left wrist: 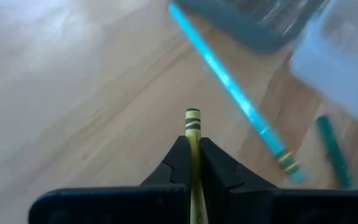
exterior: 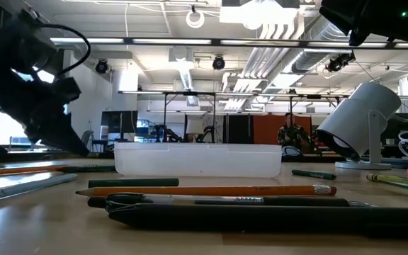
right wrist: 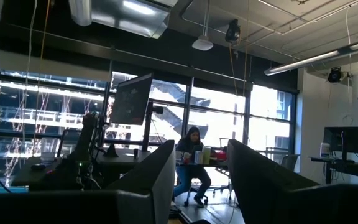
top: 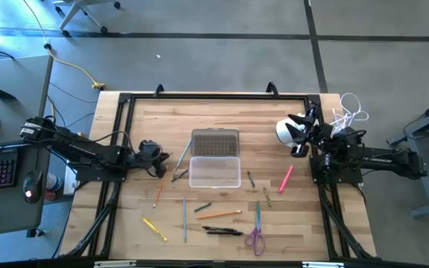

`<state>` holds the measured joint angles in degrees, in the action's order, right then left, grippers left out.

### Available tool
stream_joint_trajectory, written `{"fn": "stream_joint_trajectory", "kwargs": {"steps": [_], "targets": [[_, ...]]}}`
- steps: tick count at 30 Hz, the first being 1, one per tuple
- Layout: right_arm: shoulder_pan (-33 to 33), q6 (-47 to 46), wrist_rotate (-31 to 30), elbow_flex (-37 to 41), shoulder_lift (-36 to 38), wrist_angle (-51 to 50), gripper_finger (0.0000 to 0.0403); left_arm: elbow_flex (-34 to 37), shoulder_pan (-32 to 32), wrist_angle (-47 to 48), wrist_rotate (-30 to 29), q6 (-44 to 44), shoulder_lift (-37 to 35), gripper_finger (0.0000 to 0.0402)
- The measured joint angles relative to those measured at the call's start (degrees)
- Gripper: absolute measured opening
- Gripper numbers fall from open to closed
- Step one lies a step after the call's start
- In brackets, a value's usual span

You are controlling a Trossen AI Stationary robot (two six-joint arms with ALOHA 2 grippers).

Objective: Pick & place school supplies into a supply box
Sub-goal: Put the left light green crayon into the gray supply box

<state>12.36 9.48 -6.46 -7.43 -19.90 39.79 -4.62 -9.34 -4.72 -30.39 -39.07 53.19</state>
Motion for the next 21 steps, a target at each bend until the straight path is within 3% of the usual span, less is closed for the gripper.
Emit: {"fn": "stream_joint_trajectory", "kwargs": {"steps": [11, 16, 21], "targets": [[0.0, -0.01, -0.02, 0.01, 0.0, 0.78, 0.0134, -2.27, 0.64, -19.88, -3.8, 12.52, -0.04, 0.0047], [0.0, 0.01, -0.02, 0.01, 0.0, 1.84, 0.0134, -9.89, 6.68, -18.61, 2.04, 20.6, 1.92, 0.0054], [0.0, 2.68, -0.01, 0.01, 0.0, 1.98, 0.0134, -18.82, 14.62, -16.08, 10.36, 26.87, 8.82, 0.0052]]}}
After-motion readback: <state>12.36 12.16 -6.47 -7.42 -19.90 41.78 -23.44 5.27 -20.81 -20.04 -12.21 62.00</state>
